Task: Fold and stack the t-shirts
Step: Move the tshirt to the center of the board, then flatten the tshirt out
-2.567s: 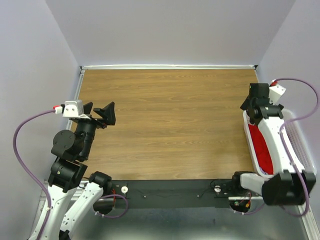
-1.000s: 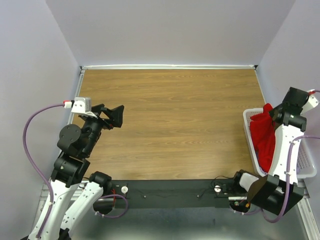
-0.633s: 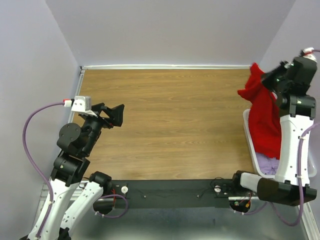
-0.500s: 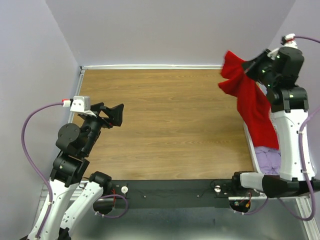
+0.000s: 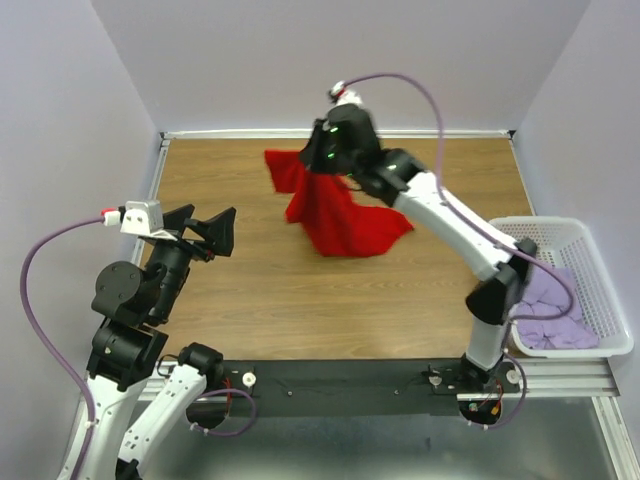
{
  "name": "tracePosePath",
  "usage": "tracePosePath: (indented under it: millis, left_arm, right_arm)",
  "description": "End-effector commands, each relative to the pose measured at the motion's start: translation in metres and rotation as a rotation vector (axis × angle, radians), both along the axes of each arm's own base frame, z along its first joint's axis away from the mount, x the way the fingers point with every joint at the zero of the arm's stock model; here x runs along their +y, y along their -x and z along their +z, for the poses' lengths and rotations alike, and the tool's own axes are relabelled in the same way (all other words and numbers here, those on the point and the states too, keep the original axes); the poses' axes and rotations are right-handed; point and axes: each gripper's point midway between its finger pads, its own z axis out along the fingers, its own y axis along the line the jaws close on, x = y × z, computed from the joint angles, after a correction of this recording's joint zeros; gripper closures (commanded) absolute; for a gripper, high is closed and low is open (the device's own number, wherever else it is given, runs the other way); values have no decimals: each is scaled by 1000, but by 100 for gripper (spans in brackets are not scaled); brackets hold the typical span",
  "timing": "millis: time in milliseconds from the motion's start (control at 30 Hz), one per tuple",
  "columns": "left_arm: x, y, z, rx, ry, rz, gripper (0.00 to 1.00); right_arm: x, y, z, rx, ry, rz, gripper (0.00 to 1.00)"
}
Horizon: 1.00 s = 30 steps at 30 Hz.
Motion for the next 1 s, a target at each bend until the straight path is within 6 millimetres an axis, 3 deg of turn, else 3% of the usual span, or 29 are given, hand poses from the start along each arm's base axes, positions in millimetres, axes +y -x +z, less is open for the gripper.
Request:
tracePosePath:
  millis: [0, 67, 100, 133, 200, 233, 300, 333, 367, 467, 600, 767, 833, 967]
  left_arm:
    - [9, 12, 7, -19, -4, 23, 2]
    - [10, 17, 6, -18, -7, 19, 2]
    - [10, 17, 4, -11, -10, 19, 2]
    - [11, 20, 3, -9, -13, 15, 2]
    - [11, 21, -2, 0, -19, 15, 2]
    - [10, 22, -9, 13, -23, 7, 2]
    - [8, 23, -14, 21, -23, -5, 2]
    - [7, 21, -19, 38, -8, -7, 2]
    - [6, 20, -20, 41, -2, -10, 2]
    - [-5, 10, -30, 89, 27, -40, 2]
    - [-22, -20, -62, 229, 75, -46, 2]
    - [-32, -51, -119, 440, 155, 23, 2]
    - [-29, -58, -145, 513, 190, 81, 2]
    - [-30, -74, -175, 566, 241, 136, 2]
  right_arm:
    - [60, 4, -50, 57, 32, 70, 61]
    - [67, 13, -86, 129, 64, 94, 46]
    - [66, 14, -81, 123, 56, 93, 42]
    - [57, 16, -100, 145, 100, 75, 36]
    - [39, 17, -117, 143, 169, 35, 32]
    - [13, 15, -131, 137, 242, -23, 30]
    - [-16, 10, -142, 142, 291, -74, 30]
    - [-48, 5, -159, 174, 332, -116, 30]
    - [-51, 11, -165, 183, 347, -98, 30]
    - [-107, -8, -197, 250, 417, -133, 30]
    - [-142, -33, -224, 275, 488, -129, 31]
    - [-154, -79, -244, 253, 547, -76, 35]
    - [-152, -90, -256, 254, 565, -55, 35]
    - [-135, -107, -279, 263, 570, 24, 35]
